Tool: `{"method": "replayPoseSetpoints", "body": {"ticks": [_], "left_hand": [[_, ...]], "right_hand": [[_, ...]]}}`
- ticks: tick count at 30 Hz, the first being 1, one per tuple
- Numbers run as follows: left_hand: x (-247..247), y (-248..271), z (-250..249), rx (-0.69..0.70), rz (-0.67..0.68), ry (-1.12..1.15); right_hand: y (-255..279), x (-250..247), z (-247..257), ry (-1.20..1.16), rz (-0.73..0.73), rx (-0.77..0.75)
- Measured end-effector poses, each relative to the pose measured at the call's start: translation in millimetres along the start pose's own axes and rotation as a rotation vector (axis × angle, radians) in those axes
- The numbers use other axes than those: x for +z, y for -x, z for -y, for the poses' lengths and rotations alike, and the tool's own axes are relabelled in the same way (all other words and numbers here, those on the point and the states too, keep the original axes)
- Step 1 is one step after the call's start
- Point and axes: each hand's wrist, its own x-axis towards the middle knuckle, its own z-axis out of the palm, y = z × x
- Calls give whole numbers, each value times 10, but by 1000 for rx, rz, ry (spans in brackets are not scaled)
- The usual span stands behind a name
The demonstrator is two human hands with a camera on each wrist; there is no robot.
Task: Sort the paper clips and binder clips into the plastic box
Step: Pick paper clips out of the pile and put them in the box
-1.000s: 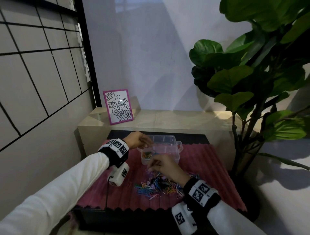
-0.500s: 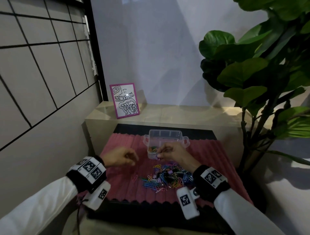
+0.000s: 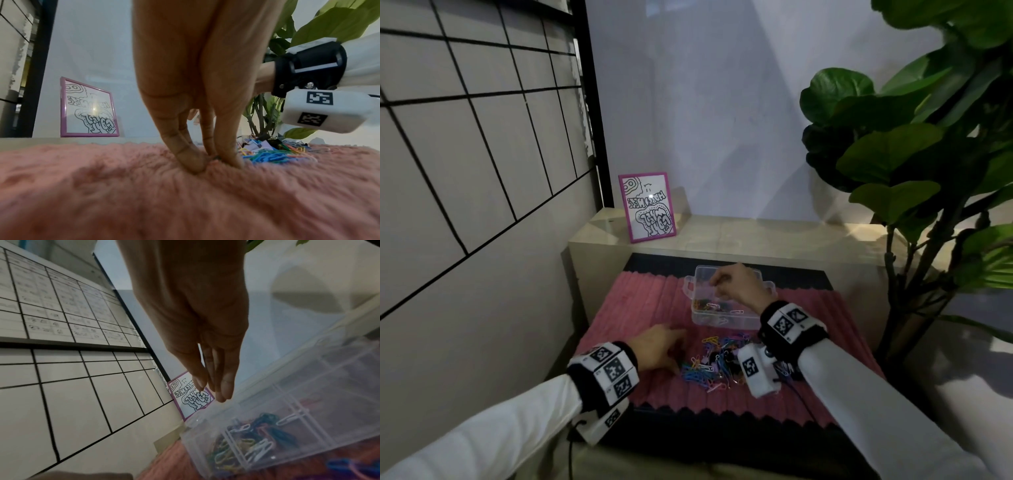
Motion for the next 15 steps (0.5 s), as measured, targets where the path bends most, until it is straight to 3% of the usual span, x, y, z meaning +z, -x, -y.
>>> {"method": "replayPoseSetpoints", "body": {"ticks": [7,15], "left_hand": [[55,-28,-91,60,4,25],[-36,-36,33,46,-5,167]], "right_hand": [[148,92,40,171,26,-163],[452,234,-25,306,307,-326]]}}
